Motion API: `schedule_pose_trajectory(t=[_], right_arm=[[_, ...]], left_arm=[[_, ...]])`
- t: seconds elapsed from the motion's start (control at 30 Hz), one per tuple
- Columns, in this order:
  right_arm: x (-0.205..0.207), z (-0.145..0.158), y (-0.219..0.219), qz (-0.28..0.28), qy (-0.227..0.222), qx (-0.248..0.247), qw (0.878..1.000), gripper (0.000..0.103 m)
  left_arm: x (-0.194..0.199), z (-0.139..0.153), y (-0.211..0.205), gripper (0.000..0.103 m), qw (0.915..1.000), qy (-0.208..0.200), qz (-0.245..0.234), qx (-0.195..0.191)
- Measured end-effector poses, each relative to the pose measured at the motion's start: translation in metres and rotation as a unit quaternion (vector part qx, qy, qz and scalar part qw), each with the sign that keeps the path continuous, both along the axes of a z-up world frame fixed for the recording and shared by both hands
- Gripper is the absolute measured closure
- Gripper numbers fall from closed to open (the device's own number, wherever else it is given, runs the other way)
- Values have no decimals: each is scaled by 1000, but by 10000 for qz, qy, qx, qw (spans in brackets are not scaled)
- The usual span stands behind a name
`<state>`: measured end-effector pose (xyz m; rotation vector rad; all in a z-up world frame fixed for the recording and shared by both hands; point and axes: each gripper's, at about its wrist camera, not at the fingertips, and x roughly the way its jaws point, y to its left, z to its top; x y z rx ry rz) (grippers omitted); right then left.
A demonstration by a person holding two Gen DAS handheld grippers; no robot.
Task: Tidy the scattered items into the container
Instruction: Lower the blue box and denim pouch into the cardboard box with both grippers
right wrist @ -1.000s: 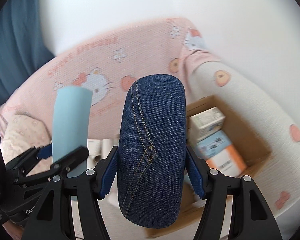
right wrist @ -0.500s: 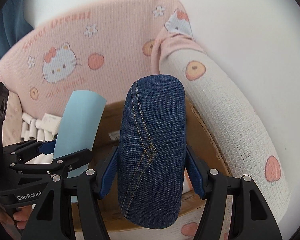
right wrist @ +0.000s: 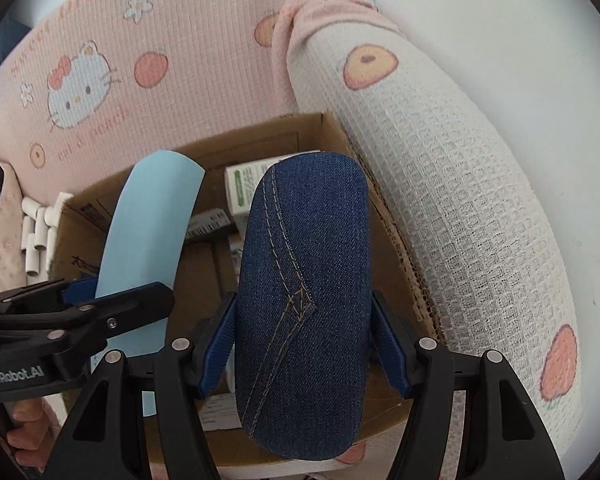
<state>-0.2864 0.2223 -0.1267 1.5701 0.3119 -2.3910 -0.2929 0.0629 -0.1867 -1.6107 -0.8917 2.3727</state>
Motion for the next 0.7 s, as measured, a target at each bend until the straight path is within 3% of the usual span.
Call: schedule_pose_trajectory(t=[0.2, 0.47, 0.7], right_arm=[[-13, -21, 11, 44, -363, -74, 9993, 41], [-18, -36, 14, 167, -482, 84, 9987, 41], [-6, -35, 3, 407, -310, 810, 9954, 41]], left_arm=[[-7, -23, 8, 39, 9998, -155, -87, 58], [-14, -37, 12, 39, 9994, -305, -76, 111], [-12, -46, 13, 39, 9987, -408, -184, 229]])
